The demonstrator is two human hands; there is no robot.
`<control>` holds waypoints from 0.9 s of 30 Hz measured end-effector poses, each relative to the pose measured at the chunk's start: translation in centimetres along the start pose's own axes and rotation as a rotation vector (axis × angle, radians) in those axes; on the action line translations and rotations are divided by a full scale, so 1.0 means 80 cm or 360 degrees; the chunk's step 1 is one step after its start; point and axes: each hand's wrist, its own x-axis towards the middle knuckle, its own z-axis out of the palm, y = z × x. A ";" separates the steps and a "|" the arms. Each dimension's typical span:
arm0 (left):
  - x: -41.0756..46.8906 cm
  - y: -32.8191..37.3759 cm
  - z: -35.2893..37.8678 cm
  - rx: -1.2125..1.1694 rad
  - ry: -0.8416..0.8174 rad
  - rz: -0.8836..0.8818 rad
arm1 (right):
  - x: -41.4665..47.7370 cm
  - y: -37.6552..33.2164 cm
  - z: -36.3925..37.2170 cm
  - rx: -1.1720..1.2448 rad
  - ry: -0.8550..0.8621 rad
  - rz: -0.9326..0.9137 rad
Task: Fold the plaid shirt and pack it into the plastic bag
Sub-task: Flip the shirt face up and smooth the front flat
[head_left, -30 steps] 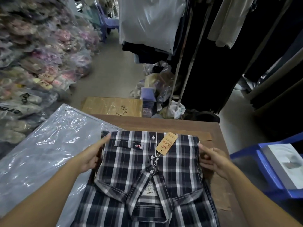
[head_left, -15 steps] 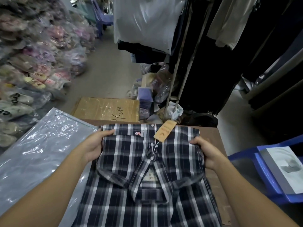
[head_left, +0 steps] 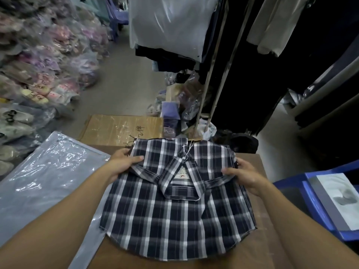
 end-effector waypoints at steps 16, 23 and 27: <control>-0.067 -0.059 -0.034 -0.0203 -0.0444 -0.0378 | -0.053 0.068 -0.013 0.0347 -0.0075 0.0337; -0.067 -0.049 -0.022 -0.0223 -0.0458 -0.0338 | -0.056 0.049 0.000 0.0345 -0.0106 0.0264; -0.071 -0.056 -0.028 -0.0254 -0.0561 -0.0372 | -0.062 0.048 -0.005 0.0450 -0.0117 0.0330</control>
